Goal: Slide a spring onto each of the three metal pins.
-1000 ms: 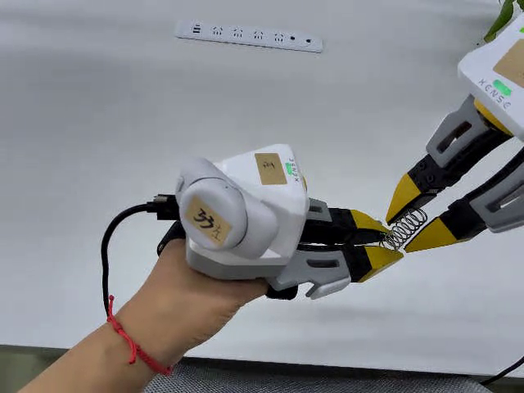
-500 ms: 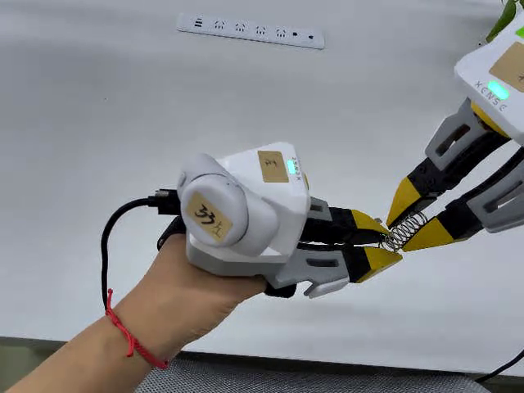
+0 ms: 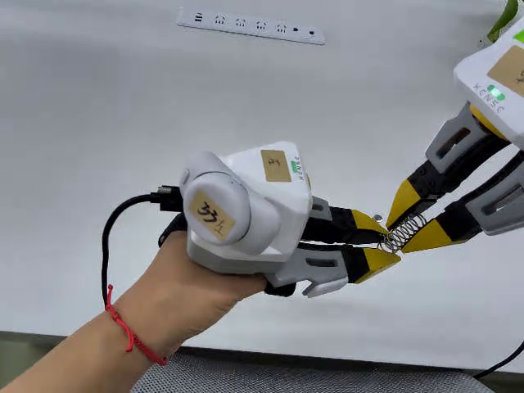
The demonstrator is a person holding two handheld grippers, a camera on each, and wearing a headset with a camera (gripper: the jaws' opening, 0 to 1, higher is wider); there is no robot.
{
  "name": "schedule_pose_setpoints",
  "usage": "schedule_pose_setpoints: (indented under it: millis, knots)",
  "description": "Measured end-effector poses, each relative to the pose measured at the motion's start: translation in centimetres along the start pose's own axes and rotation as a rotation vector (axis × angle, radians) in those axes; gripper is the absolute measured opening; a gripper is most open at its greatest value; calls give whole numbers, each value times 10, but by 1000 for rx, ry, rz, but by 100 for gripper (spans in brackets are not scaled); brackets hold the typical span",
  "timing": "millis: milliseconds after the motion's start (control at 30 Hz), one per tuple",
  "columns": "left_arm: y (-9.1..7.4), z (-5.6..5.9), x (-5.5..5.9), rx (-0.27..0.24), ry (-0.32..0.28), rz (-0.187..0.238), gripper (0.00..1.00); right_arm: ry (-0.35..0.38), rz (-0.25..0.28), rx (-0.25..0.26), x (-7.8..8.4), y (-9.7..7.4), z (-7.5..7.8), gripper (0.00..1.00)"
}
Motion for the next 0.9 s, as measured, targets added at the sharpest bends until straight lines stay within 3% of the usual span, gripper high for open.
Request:
schedule_pose_setpoints:
  millis: [500, 900]
  knots:
    - [-16, -7, 7, -53, 0, -1, 21, 43, 20, 49, 4, -3, 1, 12]
    - [-49, -25, 20, -145, 23, -28, 38, 143, -4, 148, 28, -14, 10, 12]
Point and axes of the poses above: the centre of the closed fingertips' face, and the gripper's own axes: y roughly forward along the fingers, z roughly to its right, x roughly out of its underside, the point moved 5 cm from there along -y, roughly backward along the fingers, and after that the axes turned 9 degrees about -y, right-handed, at the moved point
